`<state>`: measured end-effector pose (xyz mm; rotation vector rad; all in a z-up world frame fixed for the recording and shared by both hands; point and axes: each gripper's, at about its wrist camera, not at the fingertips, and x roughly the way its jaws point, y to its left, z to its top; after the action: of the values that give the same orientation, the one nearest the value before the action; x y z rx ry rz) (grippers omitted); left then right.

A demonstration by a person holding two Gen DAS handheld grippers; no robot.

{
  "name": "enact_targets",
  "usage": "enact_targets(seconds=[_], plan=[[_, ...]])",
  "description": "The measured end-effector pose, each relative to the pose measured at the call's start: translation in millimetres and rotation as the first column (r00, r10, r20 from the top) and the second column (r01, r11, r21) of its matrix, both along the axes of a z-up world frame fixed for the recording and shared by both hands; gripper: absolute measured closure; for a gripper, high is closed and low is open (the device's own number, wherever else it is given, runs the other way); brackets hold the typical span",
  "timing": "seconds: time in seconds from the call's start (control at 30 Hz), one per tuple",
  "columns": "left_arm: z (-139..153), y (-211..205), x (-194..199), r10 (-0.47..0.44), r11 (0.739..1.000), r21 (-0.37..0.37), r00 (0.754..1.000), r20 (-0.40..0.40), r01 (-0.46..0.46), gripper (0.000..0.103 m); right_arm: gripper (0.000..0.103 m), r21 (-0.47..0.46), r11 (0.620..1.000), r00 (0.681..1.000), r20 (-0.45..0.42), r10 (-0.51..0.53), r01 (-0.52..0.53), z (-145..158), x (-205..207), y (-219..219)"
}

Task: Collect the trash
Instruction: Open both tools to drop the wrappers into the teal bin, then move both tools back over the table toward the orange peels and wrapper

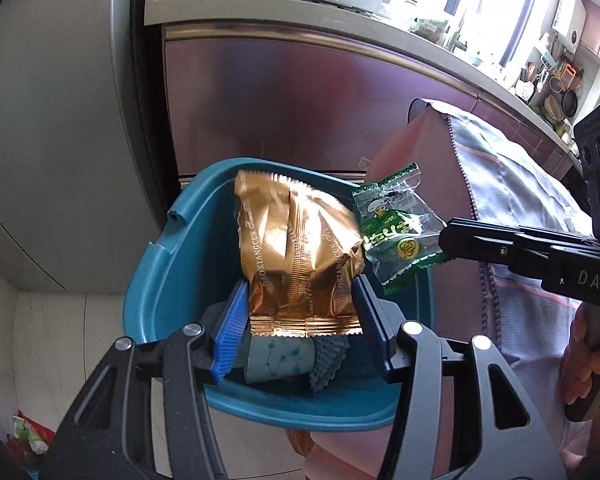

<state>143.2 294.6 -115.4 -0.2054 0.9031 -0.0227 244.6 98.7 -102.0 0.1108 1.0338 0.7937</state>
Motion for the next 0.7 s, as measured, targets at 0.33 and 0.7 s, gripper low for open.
enact_targets(seconds=[0.33, 0.7], plan=[[-15.6, -4.6, 12.5, 0.008, 1.0, -0.009, 1.0, -0.02, -0.008, 0.051, 0.082, 0.022, 1.0, 1.0, 0.0, -0.008, 0.008, -1.7, 2.9, -1.7], [24.2, -28.1, -15.4, -0.042, 0.999, -0.008, 0.993, 0.113, 0.044, 0.05, 0.077, 0.078, 0.997, 0.999, 0.053, -0.012, 0.008, 14.3, -18.8, -36.7]])
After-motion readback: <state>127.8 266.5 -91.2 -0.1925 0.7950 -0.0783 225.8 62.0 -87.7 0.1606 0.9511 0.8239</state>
